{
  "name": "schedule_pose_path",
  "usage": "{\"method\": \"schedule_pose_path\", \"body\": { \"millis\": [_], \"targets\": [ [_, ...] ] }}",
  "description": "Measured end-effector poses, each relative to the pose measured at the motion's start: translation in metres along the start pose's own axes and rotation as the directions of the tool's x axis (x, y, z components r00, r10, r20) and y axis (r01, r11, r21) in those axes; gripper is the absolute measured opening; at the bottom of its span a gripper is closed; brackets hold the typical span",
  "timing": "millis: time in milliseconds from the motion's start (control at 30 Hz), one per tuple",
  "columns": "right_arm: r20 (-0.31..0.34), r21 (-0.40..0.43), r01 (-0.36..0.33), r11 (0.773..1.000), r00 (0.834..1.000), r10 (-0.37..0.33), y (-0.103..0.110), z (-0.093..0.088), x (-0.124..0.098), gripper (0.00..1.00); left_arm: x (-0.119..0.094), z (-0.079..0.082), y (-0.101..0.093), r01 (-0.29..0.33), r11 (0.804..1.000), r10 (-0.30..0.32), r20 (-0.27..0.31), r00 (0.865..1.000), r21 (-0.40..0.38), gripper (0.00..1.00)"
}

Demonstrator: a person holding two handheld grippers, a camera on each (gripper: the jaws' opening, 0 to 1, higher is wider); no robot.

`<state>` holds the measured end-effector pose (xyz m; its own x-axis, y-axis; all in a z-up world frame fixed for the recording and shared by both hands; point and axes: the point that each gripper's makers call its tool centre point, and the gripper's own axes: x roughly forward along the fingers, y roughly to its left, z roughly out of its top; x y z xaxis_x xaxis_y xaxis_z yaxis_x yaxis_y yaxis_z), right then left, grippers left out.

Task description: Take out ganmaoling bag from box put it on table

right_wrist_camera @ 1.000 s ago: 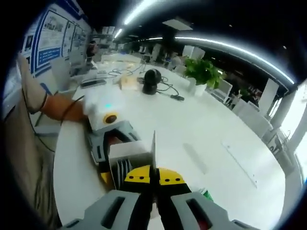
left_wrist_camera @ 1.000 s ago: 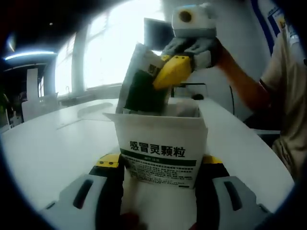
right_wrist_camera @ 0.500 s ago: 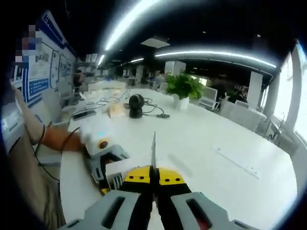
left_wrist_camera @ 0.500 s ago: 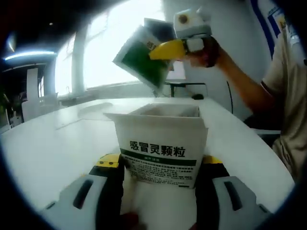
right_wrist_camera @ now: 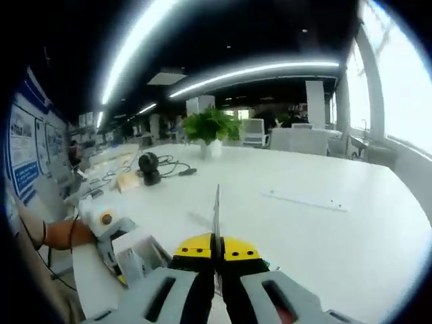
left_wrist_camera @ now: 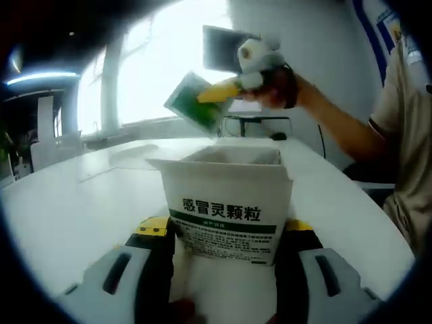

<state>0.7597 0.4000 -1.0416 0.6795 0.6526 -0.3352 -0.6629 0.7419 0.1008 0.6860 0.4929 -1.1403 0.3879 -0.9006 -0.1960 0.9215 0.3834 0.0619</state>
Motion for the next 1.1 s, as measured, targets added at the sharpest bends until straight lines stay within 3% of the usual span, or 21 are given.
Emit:
{"method": "schedule_pose_path", "body": {
  "millis": [133,333,433,567,700,900,1033,1100],
  "targets": [
    [-0.022,0.106,0.018,0.994,1.000,-0.016,-0.017,-0.019,0.007,0.00,0.000,0.000,0.000,0.000,1.000,0.000,0.000,1.000,0.000,0.50],
    [-0.007,0.248,0.006,0.969,1.000,-0.005,-0.026,-0.029,0.011,0.00,0.000,0.000,0.000,0.000,1.000,0.000,0.000,1.000,0.001,0.50],
    [0.002,0.312,-0.005,0.950,1.000,0.004,-0.031,-0.032,0.015,0.00,0.000,0.000,0.000,0.000,1.000,0.000,0.000,1.000,0.000,0.50],
    [0.023,0.424,-0.036,0.905,0.999,0.029,-0.036,-0.036,0.022,0.00,0.000,0.000,0.000,0.000,1.000,0.000,0.000,1.000,0.001,0.50],
    [0.024,0.467,-0.042,0.883,0.999,0.035,-0.042,-0.041,0.027,0.00,0.000,0.000,-0.001,0.001,1.000,-0.001,-0.001,1.000,0.001,0.50],
    [0.031,0.503,-0.055,0.863,0.999,0.045,-0.037,-0.044,0.028,0.00,0.000,0.000,-0.001,0.001,1.000,-0.001,-0.001,1.000,0.000,0.50],
    [0.020,0.555,-0.060,0.830,0.998,0.059,-0.034,-0.051,0.032,0.00,0.000,0.000,-0.001,0.001,1.000,-0.001,-0.001,1.000,0.001,0.50],
    [0.007,0.559,-0.056,0.827,0.998,0.062,-0.031,-0.054,0.036,0.00,0.000,0.000,-0.001,0.001,1.000,-0.001,-0.001,1.000,0.001,0.50]
  ]
}}
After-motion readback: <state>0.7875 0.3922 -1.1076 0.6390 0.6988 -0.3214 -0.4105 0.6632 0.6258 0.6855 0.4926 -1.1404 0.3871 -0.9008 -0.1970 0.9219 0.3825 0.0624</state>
